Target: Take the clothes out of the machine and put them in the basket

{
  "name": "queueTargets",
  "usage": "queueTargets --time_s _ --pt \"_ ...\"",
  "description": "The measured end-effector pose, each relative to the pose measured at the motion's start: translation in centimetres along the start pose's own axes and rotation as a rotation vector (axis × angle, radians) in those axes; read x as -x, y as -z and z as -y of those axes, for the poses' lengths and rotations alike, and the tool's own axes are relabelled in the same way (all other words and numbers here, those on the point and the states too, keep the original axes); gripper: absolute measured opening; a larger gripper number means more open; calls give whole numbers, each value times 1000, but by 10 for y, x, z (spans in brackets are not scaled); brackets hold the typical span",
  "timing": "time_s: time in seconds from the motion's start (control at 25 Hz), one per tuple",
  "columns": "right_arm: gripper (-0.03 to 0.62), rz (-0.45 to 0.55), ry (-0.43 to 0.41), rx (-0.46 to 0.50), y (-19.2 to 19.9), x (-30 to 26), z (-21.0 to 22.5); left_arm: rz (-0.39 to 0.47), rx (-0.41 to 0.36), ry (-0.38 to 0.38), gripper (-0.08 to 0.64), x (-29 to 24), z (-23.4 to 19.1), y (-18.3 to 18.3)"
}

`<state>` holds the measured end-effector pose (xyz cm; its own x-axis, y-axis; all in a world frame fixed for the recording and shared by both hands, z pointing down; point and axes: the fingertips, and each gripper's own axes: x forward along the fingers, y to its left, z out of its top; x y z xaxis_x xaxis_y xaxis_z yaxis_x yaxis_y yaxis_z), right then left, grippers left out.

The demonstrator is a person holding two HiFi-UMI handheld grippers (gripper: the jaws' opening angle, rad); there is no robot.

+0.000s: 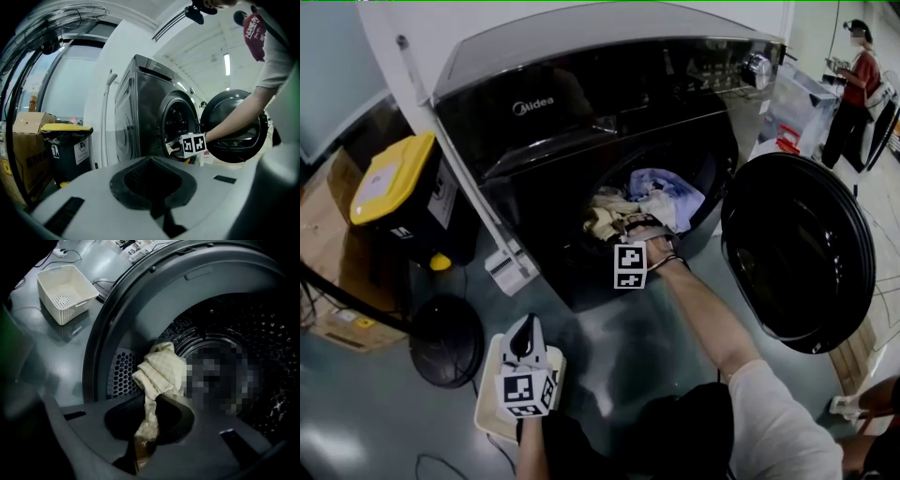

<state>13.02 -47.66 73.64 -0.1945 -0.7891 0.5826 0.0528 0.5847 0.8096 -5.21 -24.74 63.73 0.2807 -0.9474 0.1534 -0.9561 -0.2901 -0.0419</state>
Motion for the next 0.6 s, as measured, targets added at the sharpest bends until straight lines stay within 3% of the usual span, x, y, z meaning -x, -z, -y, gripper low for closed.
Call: queueTargets --time_s 0.6 --pt "52 58 178 -101 0 78 19 35 8 70 18 -2 19 -13"
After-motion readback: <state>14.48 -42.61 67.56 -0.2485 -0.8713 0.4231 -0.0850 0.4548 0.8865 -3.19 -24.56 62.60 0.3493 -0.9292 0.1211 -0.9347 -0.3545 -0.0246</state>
